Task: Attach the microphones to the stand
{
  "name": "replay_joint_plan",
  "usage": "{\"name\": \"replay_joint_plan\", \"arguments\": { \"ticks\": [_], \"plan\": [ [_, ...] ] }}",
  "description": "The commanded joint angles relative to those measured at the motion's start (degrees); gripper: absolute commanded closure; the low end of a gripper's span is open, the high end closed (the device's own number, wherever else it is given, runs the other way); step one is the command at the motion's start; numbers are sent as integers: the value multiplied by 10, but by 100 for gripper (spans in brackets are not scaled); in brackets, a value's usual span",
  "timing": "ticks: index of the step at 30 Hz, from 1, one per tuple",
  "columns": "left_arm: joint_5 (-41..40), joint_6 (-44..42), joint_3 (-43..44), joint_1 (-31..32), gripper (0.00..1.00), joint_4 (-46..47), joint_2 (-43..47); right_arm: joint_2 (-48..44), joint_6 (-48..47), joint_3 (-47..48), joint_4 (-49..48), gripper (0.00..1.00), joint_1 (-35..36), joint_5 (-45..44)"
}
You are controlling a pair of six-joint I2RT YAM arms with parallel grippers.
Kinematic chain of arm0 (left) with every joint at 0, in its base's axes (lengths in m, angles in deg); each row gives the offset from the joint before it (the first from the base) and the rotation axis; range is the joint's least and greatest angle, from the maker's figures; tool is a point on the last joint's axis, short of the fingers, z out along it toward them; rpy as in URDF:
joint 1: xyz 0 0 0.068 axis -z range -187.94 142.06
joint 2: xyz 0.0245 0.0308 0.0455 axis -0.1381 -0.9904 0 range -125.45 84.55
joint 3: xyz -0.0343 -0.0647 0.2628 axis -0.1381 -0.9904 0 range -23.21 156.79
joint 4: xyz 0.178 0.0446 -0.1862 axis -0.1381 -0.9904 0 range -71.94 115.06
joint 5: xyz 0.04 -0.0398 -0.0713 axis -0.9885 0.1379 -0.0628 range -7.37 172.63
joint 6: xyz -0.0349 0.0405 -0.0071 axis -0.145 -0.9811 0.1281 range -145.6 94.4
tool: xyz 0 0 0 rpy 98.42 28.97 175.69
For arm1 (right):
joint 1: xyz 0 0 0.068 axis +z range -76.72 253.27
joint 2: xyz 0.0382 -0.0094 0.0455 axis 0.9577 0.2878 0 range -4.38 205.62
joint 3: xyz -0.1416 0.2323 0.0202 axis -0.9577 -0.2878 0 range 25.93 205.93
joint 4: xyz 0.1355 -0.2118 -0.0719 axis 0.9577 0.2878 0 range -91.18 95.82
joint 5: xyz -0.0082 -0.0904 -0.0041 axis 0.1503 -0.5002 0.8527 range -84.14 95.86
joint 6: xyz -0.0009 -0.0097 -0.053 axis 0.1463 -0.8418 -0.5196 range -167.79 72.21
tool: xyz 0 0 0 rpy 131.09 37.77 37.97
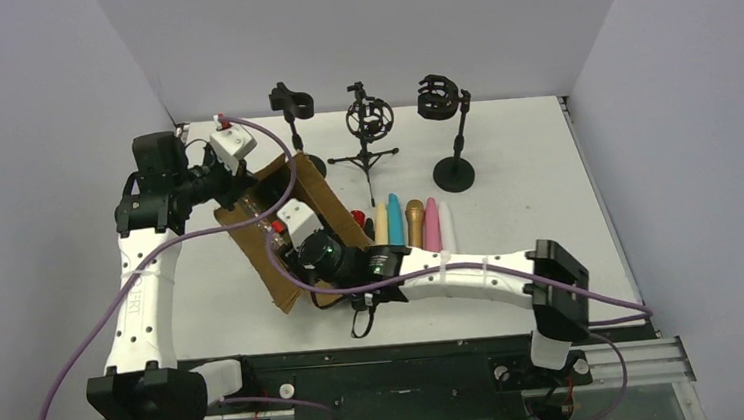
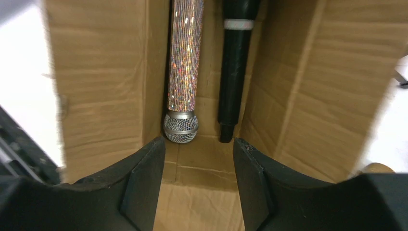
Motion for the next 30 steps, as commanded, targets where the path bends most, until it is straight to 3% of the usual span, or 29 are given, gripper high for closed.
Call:
{"name": "replay_joint_plan", "arguments": {
  "ticks": [1, 12, 30],
  "plan": [
    [49, 15, 9, 5, 100, -12, 18, 52, -51, 39, -49, 51, -18, 24],
    [63, 8, 19, 5, 100, -26, 10, 161, -52, 75, -122, 53, -75, 76],
    [74, -45, 30, 6, 100, -63, 0, 252, -60, 127, -131, 53, -84, 69]
  ]
}}
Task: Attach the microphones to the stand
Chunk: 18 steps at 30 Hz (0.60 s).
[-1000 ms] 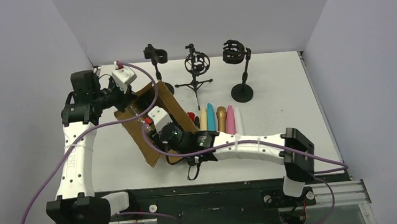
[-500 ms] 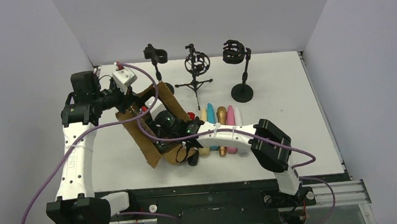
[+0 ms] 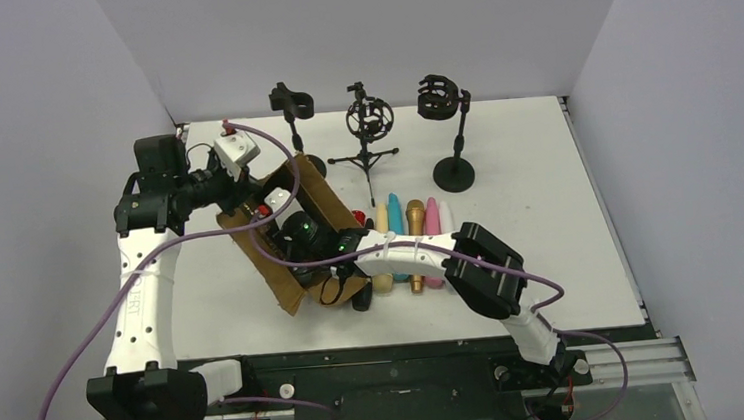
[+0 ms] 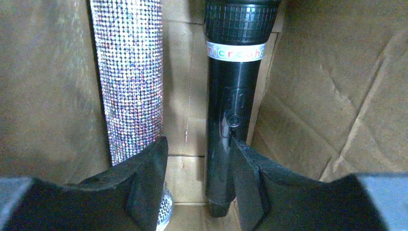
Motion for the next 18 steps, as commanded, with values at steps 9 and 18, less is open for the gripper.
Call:
{"name": "replay_joint_plan", "arguments": {
  "ticks": [9, 18],
  "plan": [
    [51, -51, 28, 7, 100, -57, -4, 35, -10, 43, -26, 55, 3, -23],
    [51, -67, 33, 8, 100, -70, -5, 38, -12, 39, -39, 66, 2, -15]
  ]
}}
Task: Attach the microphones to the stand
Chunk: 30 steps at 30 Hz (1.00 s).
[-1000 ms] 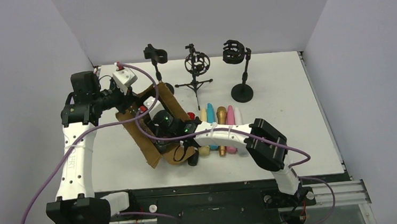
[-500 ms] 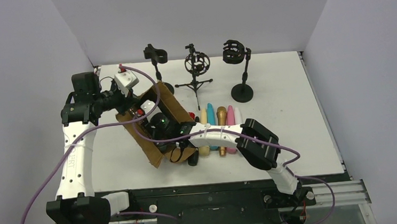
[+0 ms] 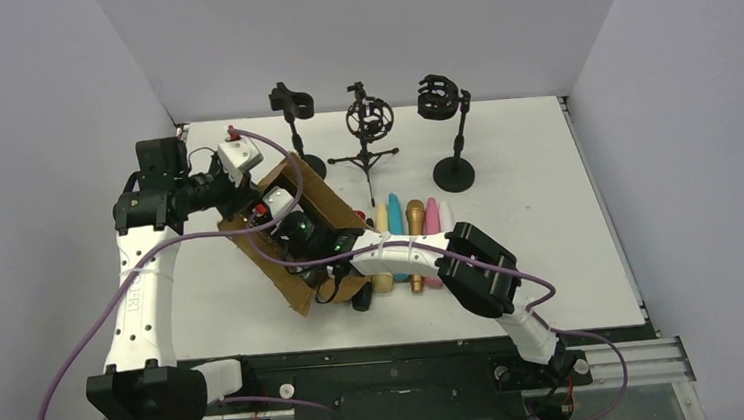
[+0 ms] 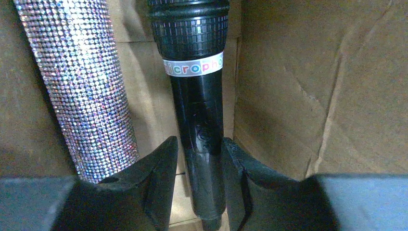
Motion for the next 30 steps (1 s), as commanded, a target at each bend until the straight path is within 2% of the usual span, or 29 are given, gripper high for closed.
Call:
{"name": "replay_joint_plan", "arguments": {
  "ticks": [1, 6, 8, 10, 11, 12, 13, 20, 26, 30],
  "plan": [
    [46, -17, 22, 8, 100, -21, 3, 12, 2, 14, -26, 65, 2, 15],
    [50, -17, 24, 9, 100, -20, 3, 17, 6, 7, -24, 60, 2, 33],
    [47, -14, 25, 10, 100, -17, 3, 10, 8, -2, -29, 66, 2, 44],
    [40, -12, 23, 10, 100, -9, 3, -5, 12, -17, -42, 80, 2, 58],
    [30, -9, 22, 10, 100, -5, 4, -17, 20, -21, -46, 91, 1, 62],
    [23, -7, 19, 10, 100, 4, 6, -24, 23, -28, -50, 98, 1, 70],
    [8, -6, 17, 10, 100, 8, 8, -40, 30, -32, -56, 100, 0, 73],
    [-52, -29, 9, 12, 100, 19, 20, -125, 44, -68, -85, 100, 13, 85],
    [-67, -35, -1, 12, 100, 33, 32, -186, 61, -89, -81, 100, 17, 84],
    [-63, -36, -4, 12, 100, 34, 32, -193, 60, -107, -76, 100, 16, 81]
  ]
}}
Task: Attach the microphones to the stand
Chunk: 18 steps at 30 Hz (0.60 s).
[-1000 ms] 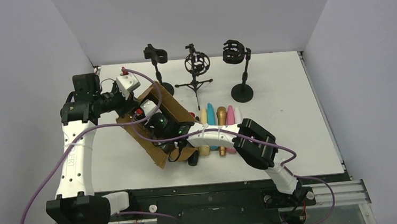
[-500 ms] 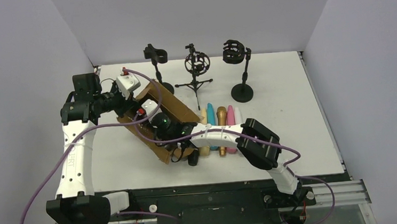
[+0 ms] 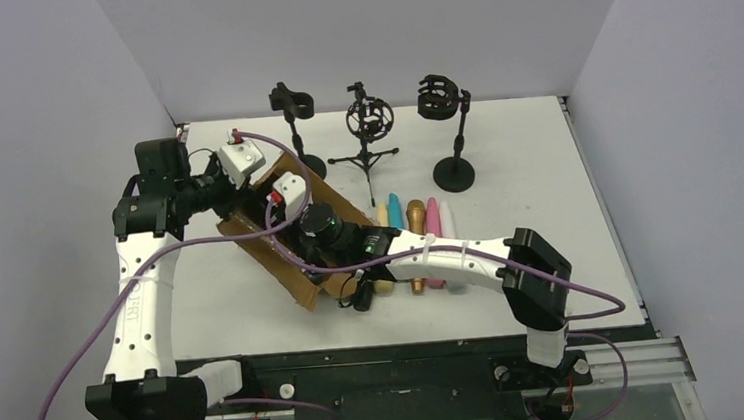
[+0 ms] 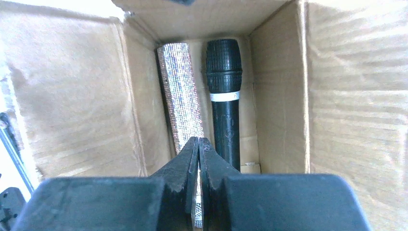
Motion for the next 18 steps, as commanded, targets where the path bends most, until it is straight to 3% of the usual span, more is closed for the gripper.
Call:
{"name": "replay_joint_plan", "arguments": {
  "ticks": [1, 5, 7, 18],
  "plan": [
    [7, -9, -3, 4, 100, 27, 16, -25, 9, -6, -15, 100, -2, 7],
    [24, -3, -2, 4, 100, 25, 18, 19, 6, 9, -13, 73, -15, 32],
    [33, -2, -1, 4, 100, 22, 19, 42, 1, 13, -24, 67, -21, 48],
    [70, -20, 9, 4, 100, -10, 13, 75, -14, -70, -198, 56, -44, 142]
  ]
}}
